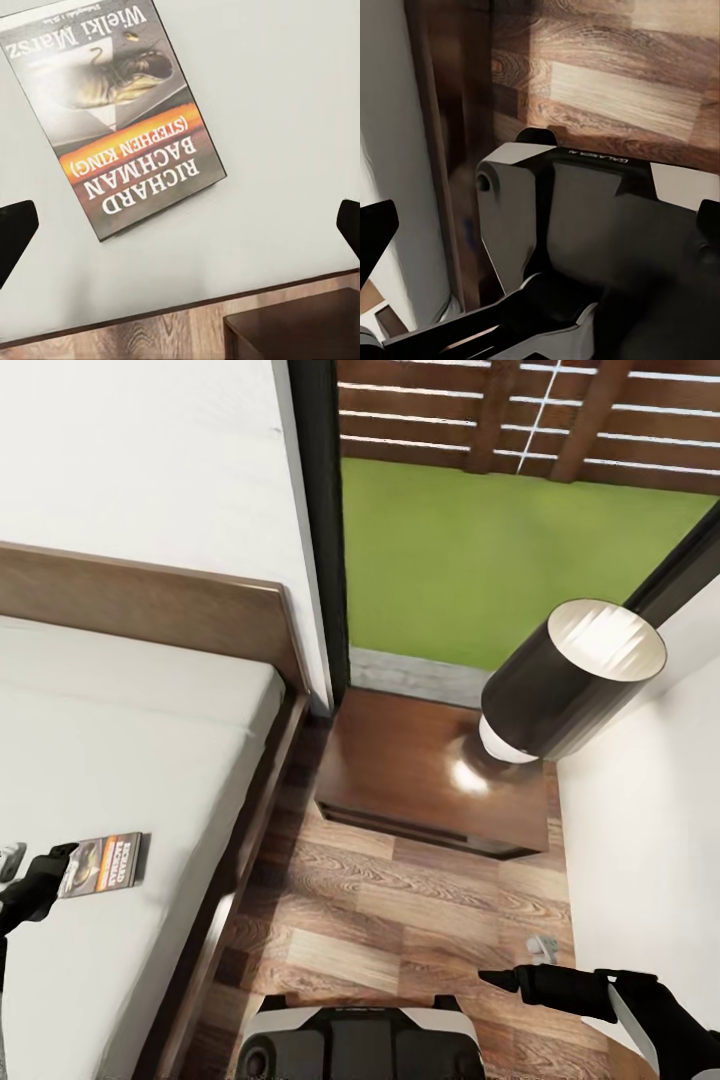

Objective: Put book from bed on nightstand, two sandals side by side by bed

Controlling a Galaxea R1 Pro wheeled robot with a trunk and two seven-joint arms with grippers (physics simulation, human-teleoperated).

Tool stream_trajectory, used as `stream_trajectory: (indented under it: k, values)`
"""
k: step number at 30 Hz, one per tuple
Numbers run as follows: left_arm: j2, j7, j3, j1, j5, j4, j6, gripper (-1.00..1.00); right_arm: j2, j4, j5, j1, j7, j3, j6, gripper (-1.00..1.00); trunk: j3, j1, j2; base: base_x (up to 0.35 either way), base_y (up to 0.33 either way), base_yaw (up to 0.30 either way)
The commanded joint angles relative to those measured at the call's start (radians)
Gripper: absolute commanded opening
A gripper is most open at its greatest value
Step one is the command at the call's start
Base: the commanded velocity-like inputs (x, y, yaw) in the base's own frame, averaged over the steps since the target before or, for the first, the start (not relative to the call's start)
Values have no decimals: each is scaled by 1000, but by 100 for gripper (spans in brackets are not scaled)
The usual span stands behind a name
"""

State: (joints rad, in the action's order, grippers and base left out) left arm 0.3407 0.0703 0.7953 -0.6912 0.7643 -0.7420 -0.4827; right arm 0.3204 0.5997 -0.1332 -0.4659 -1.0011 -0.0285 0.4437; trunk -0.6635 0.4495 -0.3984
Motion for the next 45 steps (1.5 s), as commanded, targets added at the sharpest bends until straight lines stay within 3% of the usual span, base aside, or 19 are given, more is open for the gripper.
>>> stream_trajectory:
  k: [1, 16, 45]
  values:
    - [-1, 7, 2, -1, 10, -2, -6, 100, 0, 0, -6, 0, -1, 0, 8, 100, -3, 0, -2, 0, 0, 0]
    - [-5, -9, 5, -1, 9, -3, -7, 100, -4, 0, -5, 0, -1, 0, 7, 100, -21, 0, -2, 48, -37, 0]
    - [-2, -14, 8, -1, 9, -4, -7, 100, -8, 0, -5, 0, -1, 2, 7, 100, -22, 0, -2, 66, 18, 0]
